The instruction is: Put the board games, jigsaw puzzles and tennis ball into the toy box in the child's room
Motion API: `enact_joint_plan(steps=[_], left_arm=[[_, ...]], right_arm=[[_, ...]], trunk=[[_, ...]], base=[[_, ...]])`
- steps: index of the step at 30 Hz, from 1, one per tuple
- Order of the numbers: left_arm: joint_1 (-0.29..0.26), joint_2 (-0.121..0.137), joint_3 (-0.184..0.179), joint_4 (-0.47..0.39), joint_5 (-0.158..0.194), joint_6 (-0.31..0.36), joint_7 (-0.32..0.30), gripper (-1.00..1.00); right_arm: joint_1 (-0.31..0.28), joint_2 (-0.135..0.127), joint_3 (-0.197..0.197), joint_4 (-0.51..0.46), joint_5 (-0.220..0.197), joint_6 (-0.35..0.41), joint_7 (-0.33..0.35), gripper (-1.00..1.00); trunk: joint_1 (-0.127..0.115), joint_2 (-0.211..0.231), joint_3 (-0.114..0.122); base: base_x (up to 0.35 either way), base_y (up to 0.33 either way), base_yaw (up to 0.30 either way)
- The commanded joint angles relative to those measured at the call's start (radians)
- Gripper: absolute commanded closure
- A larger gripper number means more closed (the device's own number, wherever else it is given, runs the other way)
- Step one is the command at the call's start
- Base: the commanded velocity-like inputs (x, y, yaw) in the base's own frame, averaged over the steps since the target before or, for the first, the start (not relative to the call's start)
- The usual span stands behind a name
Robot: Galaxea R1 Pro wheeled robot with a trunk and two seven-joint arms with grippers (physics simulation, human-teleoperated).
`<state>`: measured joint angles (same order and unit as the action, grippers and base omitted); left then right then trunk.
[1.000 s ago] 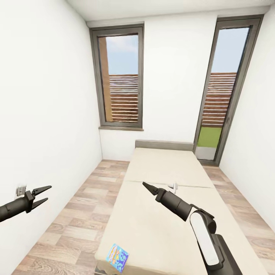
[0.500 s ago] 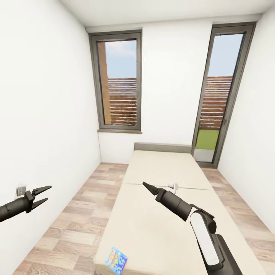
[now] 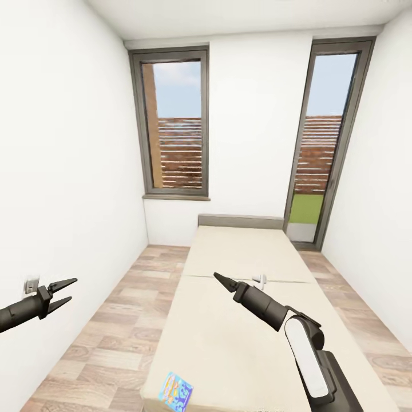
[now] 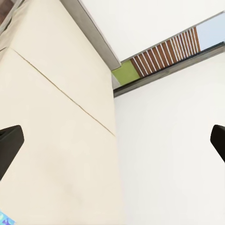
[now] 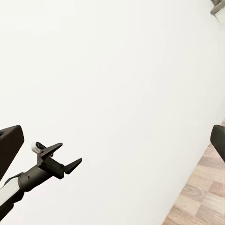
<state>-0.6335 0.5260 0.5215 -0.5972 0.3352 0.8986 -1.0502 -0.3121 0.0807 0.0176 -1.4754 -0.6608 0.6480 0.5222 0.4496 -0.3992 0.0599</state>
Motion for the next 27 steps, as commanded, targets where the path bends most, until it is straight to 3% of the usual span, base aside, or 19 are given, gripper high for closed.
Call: enact_joint_plan(steps=[1,15,27], left_arm=[[0.0,0.0,0.001,0.0,0.001,0.005,-0.002,-1.0],[0.0,0.0,0.001,0.0,0.001,0.004,-0.001,-1.0],[0.0,0.0,0.001,0.0,0.001,0.006,-0.001,-1.0]], right_arm=[[-0.001,0.001,-0.001,0.0,-0.005,0.007,0.0,-1.0],[-0.001,0.001,-0.001,0.001,-0.004,0.007,-0.002,-1.0],[0.0,0.001,-0.001,-0.001,-0.005,0.006,-0.002,-1.0]], trunk=[[0.0,-0.001,0.0],[0.0,-0.001,0.0],[0.0,-0.001,0.0]], base=[[-0.005,0.051,-0.195],[-0.045,0.149,-0.243],[-0.118,0.117,-0.041]])
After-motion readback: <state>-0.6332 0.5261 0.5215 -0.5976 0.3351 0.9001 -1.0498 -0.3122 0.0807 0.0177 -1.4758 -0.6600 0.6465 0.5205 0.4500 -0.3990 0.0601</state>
